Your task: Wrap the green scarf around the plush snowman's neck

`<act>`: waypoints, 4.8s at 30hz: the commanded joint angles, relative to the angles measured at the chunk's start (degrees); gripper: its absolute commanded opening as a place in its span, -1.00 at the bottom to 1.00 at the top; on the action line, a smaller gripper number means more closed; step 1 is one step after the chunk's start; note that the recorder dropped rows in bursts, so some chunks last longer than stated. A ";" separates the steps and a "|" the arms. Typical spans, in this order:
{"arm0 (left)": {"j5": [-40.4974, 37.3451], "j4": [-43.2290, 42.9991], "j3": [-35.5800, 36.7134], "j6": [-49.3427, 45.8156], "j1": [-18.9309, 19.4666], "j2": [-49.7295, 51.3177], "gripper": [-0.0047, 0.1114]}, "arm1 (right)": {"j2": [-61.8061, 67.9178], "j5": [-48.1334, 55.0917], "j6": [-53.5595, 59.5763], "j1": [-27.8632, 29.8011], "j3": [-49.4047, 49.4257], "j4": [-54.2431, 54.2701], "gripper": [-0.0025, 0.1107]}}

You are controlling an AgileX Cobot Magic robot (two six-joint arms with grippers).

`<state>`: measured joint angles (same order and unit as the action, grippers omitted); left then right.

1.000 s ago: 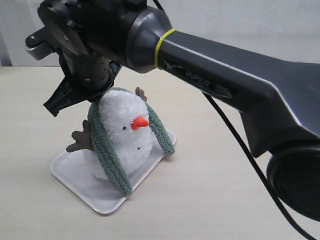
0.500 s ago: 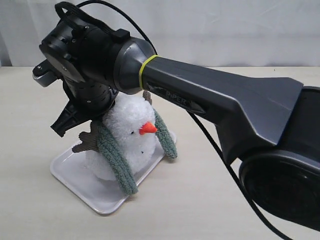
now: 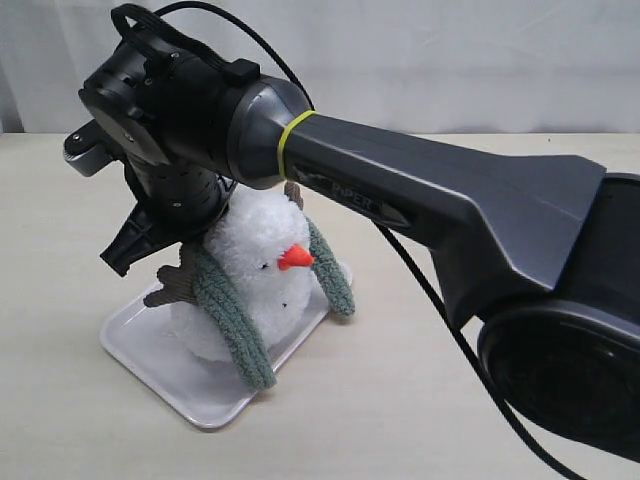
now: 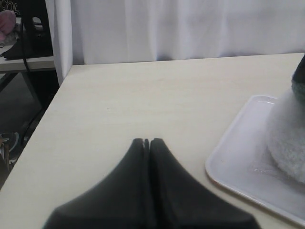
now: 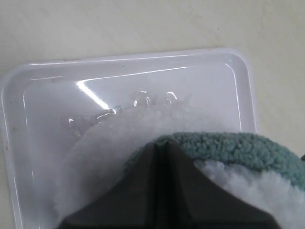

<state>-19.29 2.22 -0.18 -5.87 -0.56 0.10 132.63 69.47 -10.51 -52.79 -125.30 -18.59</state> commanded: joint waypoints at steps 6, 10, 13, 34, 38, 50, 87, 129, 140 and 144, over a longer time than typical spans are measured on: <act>0.68 -0.03 0.18 -0.08 -0.15 -0.10 -0.92 | -5.04 0.50 0.46 -0.01 0.30 0.22 -0.60; 0.68 -0.03 0.18 -0.08 -0.15 -0.10 -0.92 | -8.26 0.50 0.75 -0.01 0.30 1.21 -0.39; 0.68 -0.03 0.18 -0.08 -0.15 -0.10 -0.92 | -10.71 0.50 1.42 -0.01 0.36 1.36 -0.33; 0.68 -0.03 0.18 -0.08 -0.15 -0.10 -0.92 | -41.49 -20.63 0.20 16.14 46.55 6.68 -0.33; 0.68 -0.03 0.18 -0.08 -0.15 -0.10 -0.92 | -43.96 -37.68 12.27 23.23 61.61 19.98 -0.19; 0.68 -0.03 0.18 -0.08 -0.15 -0.10 -0.92 | -31.33 -34.76 100.62 38.33 66.38 83.25 0.01; 0.68 -0.03 0.18 -0.08 -0.15 -0.10 -0.92 | -21.17 -20.32 126.63 37.96 64.63 97.76 -0.88; 0.68 -0.03 0.18 -0.08 -0.15 -0.10 -0.92 | -21.52 -34.27 119.92 30.07 63.48 89.44 -0.88; 0.68 -0.03 0.18 -0.08 -0.15 -0.10 -0.92 | -24.32 -32.96 109.53 30.07 63.48 79.51 -0.88; 0.68 -0.03 0.18 -0.08 -0.15 -0.10 -0.92 | -24.32 -27.47 108.74 30.07 63.48 78.97 -0.88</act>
<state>-19.40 2.22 -0.18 -5.87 -0.56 0.10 108.96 37.82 99.29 -22.89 -61.70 61.39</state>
